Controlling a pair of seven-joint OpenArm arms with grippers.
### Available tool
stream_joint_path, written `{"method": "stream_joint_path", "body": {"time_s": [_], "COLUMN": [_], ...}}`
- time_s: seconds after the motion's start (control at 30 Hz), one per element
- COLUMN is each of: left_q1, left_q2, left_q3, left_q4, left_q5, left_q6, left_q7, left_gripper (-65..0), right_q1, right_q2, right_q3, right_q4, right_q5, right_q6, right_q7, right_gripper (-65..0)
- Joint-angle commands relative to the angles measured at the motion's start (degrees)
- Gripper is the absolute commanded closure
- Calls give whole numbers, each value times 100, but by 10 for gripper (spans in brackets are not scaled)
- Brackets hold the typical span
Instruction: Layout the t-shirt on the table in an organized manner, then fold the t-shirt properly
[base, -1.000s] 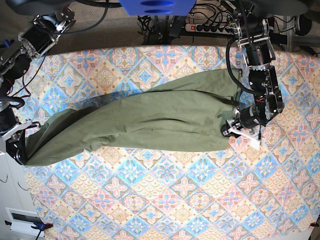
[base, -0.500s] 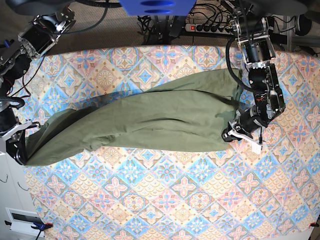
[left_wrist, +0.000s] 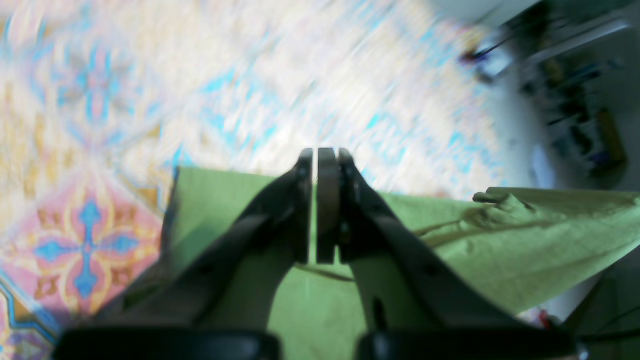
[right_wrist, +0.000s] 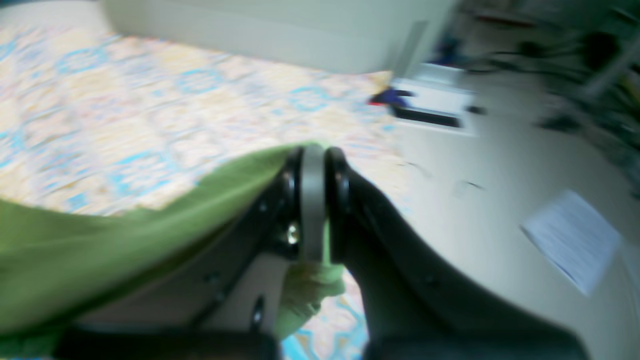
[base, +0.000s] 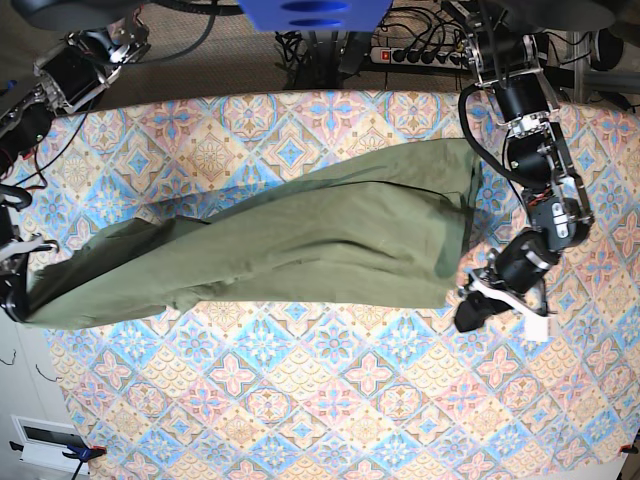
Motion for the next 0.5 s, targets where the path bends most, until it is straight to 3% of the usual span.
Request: {"method": "stream_joint_path", "body": {"time_s": [0.0,0.13,0.27,0.4,0.47], "left_q1": [-26,133,379,449,396], "left_q2": [-91,-109,-575,-645,-636], "left_q3": [-274,-995,-1259,-1224,-969], "left_q4": [256,925,1206,661,72], "left_q5": [-191,-754,-1053,-1035,-1035], "left_q6": [-16,-16,-16,-8,-8], "left_q7": [-143,-134,-134,-134,-143], "left_gripper": [0,0,0,-1,-42], "right_q1": [104,104,86,60,60], "right_q2": [155,401,568,621,621], "right_q3": [90,415,714,714,652], "right_q4": [76,76,76,76,76], "right_q5": [112,244,534,578,578], "right_q6": [-25,-25,-25,-25,-25], "right_q7": [179,179,170,170,161], "right_gripper": [-7,-7,-7,-7,-7]}}
